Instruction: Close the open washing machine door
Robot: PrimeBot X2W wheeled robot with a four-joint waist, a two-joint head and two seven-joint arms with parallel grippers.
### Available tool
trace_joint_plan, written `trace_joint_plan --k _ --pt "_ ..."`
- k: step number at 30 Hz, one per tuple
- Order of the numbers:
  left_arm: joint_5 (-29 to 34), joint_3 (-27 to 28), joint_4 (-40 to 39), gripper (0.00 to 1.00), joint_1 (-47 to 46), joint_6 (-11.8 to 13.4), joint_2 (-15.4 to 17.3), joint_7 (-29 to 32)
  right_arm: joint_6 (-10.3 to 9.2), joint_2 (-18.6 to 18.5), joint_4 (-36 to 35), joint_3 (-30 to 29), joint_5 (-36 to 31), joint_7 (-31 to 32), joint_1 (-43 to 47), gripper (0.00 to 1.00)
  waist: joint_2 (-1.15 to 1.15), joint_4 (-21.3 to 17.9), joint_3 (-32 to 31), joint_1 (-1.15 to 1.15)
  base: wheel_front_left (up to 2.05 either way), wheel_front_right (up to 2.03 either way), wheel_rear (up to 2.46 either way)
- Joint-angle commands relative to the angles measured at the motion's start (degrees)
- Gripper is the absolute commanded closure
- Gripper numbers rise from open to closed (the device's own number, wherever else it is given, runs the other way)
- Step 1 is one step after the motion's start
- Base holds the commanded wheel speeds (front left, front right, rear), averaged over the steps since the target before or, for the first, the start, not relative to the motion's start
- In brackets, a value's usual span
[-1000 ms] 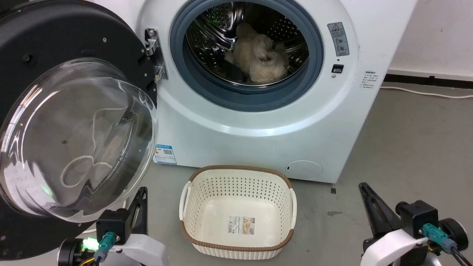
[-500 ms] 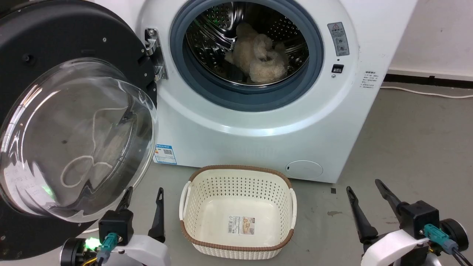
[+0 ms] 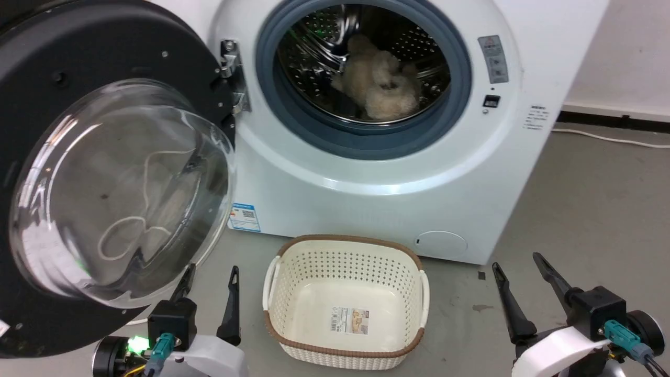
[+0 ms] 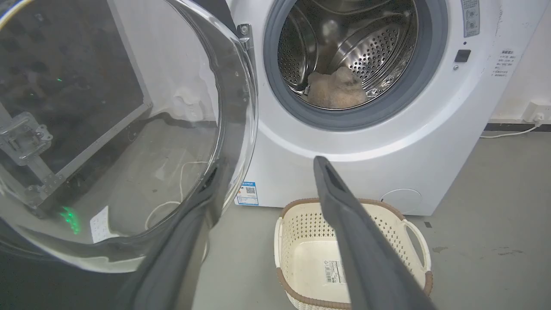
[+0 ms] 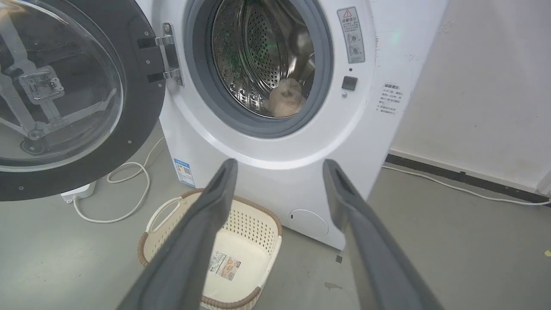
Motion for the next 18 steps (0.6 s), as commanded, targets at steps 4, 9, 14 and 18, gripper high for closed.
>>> trace_joint_plan --k 4,9,14,18 --pt "0.26 -0.62 0.28 0.00 -0.42 0.44 0.59 -0.89 0.01 0.05 0.13 0.31 0.66 -0.83 1.00 0.00 0.00 1.47 -0.26 0.00 0.00 0.00 0.00" --pt "0.19 -1.27 0.48 0.00 -0.35 0.66 0.92 -1.49 0.01 0.06 0.40 0.79 0.84 -1.43 1.31 0.00 0.00 3.67 -0.57 0.00 0.00 0.00 0.00" --pt "0.15 -1.87 0.56 0.00 -0.15 1.00 1.30 -2.09 0.02 0.07 0.73 1.42 1.13 -2.03 1.42 0.00 0.00 6.00 -0.80 0.00 0.00 0.00 0.00" --pt "0.08 -2.05 0.18 0.00 0.15 1.67 1.52 -2.56 0.02 0.01 1.21 2.40 1.19 -2.50 0.83 0.00 0.00 7.22 -0.52 0.00 0.00 0.00 0.00"
